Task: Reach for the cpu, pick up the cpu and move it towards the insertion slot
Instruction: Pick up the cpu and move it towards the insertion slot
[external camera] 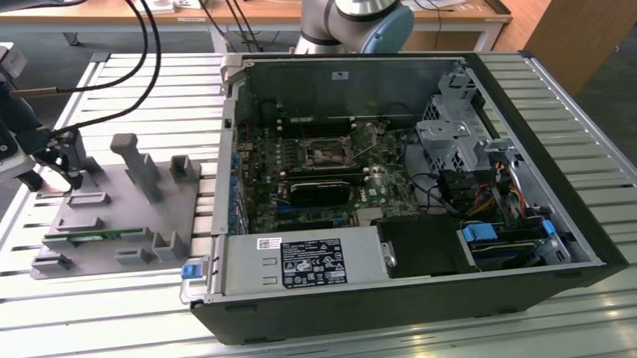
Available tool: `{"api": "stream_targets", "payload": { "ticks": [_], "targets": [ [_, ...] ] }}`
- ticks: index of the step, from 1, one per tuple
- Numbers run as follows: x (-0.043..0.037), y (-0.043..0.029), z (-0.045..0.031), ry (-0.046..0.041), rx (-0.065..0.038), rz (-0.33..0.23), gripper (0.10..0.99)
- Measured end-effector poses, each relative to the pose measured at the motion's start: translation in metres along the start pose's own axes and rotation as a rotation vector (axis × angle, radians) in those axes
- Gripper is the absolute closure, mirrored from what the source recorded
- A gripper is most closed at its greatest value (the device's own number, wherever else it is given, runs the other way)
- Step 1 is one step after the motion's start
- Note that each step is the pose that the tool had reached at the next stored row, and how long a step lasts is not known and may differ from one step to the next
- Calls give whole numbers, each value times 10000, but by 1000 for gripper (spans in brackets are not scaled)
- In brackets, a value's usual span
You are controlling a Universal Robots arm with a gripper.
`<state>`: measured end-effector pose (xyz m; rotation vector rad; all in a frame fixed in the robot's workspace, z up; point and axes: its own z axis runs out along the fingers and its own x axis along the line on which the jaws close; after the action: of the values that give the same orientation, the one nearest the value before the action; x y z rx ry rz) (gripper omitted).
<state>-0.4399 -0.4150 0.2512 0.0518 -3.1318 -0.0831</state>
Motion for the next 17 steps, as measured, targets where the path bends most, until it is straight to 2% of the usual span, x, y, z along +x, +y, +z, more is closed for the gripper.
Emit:
{"api": "stream_targets", "payload": {
  "ticks": [6, 17],
  "targets": [
    [1, 4, -76, 1, 0, 0, 541],
    [1, 9, -167, -1, -1, 0, 541]
  ]
}}
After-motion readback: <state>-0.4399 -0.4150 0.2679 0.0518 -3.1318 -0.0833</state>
